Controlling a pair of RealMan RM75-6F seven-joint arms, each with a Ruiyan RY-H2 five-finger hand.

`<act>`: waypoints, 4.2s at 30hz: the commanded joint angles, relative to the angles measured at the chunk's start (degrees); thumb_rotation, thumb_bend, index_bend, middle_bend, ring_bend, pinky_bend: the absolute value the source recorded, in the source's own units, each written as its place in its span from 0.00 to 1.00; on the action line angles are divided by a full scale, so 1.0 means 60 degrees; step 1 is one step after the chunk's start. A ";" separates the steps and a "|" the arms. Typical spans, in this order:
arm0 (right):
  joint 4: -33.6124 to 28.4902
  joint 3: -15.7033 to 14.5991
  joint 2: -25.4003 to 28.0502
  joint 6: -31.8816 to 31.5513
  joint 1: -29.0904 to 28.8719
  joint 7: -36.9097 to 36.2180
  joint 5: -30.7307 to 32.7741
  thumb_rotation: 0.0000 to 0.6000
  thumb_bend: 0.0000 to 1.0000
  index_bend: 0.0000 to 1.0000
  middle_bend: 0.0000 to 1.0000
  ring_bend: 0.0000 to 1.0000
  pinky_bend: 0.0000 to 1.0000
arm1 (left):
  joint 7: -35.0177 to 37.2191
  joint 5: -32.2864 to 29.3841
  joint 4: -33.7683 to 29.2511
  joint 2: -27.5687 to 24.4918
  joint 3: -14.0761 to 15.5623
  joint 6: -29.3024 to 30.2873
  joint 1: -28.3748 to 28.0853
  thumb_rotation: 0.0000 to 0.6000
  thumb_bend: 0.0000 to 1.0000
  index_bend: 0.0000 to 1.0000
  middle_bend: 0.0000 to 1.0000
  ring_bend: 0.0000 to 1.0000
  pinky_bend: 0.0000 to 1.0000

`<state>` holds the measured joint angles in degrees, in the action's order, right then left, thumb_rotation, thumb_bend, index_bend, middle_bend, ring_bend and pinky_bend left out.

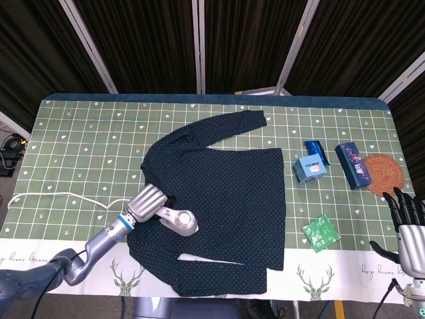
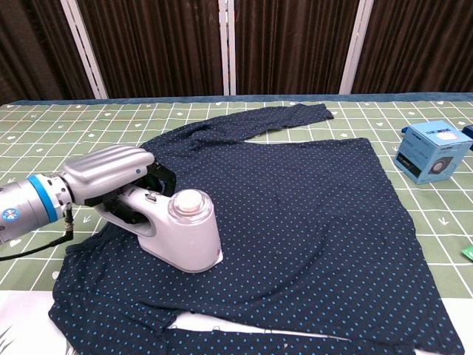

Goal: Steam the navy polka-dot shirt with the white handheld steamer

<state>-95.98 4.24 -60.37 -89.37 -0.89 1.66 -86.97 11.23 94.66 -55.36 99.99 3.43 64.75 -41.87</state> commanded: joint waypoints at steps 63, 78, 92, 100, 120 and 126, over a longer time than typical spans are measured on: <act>-0.0108 -0.0061 0.0002 -0.0065 0.0029 0.0093 -0.0163 1.00 0.00 0.00 0.00 0.00 0.00 | 0.1255 0.0566 0.0411 -0.0842 0.0273 0.1512 0.0905 1.00 0.80 0.96 0.85 0.83 1.00; -0.0108 -0.0069 -0.0002 -0.0038 0.0021 0.0115 -0.0156 1.00 0.00 0.00 0.00 0.00 0.00 | 0.1553 -0.1245 0.1527 -0.0963 -0.0841 0.0121 0.0900 1.00 0.80 0.96 0.85 0.83 1.00; -0.0131 -0.0087 -0.0029 0.0071 -0.0033 0.0222 -0.0148 1.00 0.00 0.00 0.00 0.00 0.00 | 0.1984 -0.1489 0.2787 -0.0536 -0.0743 -0.0599 0.1098 1.00 0.15 0.86 0.78 0.79 0.97; -0.0170 -0.0126 0.0005 0.0009 -0.0005 0.0231 -0.0241 1.00 0.00 0.00 0.00 0.00 0.00 | 0.1733 -0.1413 0.2368 -0.0847 -0.0591 -0.0811 0.1176 1.00 0.00 0.31 0.16 0.23 0.43; -0.0709 -0.0444 0.0448 -0.0354 0.0278 0.0161 -0.0781 1.00 0.00 0.00 0.00 0.00 0.00 | 0.0084 -0.1318 -0.3201 -0.4167 -0.1008 0.2847 0.3015 1.00 0.00 0.02 0.00 0.00 0.05; -0.0658 -0.0457 0.0473 -0.0450 0.0321 -0.0002 -0.0860 1.00 0.00 0.00 0.00 0.00 0.00 | -0.2209 -0.2058 -0.5795 -0.5538 -0.0896 0.3534 0.3993 1.00 0.00 0.00 0.00 0.00 0.00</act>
<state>-99.98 1.50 -57.55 -92.01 0.99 1.72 -92.09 5.87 84.79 -81.86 72.36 -2.19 82.08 -22.45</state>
